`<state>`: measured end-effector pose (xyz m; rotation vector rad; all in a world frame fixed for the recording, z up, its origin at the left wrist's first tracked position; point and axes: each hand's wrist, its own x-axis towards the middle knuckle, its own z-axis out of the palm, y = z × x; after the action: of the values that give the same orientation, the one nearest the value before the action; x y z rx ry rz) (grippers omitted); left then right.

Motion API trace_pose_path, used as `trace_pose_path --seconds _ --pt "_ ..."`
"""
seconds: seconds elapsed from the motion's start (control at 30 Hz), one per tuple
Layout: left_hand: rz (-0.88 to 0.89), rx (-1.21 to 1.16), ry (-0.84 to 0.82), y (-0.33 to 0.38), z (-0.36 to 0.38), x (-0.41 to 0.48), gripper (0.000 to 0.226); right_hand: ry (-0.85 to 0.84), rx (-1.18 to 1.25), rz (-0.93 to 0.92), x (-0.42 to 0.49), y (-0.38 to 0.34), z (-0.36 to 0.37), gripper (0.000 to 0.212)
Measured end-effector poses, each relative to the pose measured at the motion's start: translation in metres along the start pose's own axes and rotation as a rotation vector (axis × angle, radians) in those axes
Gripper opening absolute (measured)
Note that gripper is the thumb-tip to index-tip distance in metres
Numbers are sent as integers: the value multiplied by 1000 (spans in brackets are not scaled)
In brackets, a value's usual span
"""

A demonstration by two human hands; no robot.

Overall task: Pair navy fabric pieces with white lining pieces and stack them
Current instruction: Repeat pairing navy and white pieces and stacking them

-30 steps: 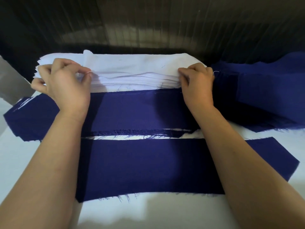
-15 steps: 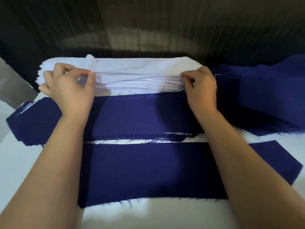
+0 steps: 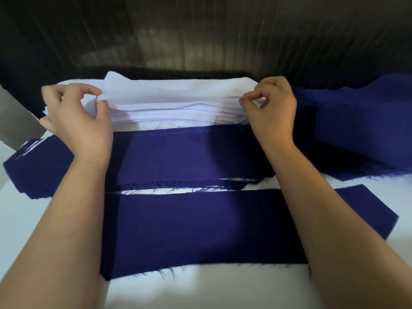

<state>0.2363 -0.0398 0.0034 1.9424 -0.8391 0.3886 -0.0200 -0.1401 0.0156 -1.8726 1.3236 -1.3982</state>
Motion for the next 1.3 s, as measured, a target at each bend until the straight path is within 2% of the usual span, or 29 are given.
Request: trace_pose_path --seconds 0.07,0.2,0.43,0.63,0.87,1.03,1.2,1.3 --pt "4 -44 3 1 -3 -1 16 10 1 -11 -1 -1 -1 11" --pt "2 -74 -10 4 -7 -2 16 -15 164 76 -6 -8 -4 29" --pt "25 -81 24 3 -22 -7 19 -4 326 87 -9 -25 -28 30" --pt "204 -173 12 9 -47 -26 19 -88 121 53 -27 -15 -61 33" --pt "437 -184 -151 -7 -95 -63 17 -152 63 -28 -74 -7 -98 40" --pt "470 -164 -298 -26 -127 -84 23 -166 9 -69 -111 5 -126 45" --pt "512 -224 -376 -26 -141 -110 16 -135 -104 -97 -131 12 -142 34" --pt "497 -237 -428 -25 -147 -117 26 -158 -154 -145 -138 13 -150 38"
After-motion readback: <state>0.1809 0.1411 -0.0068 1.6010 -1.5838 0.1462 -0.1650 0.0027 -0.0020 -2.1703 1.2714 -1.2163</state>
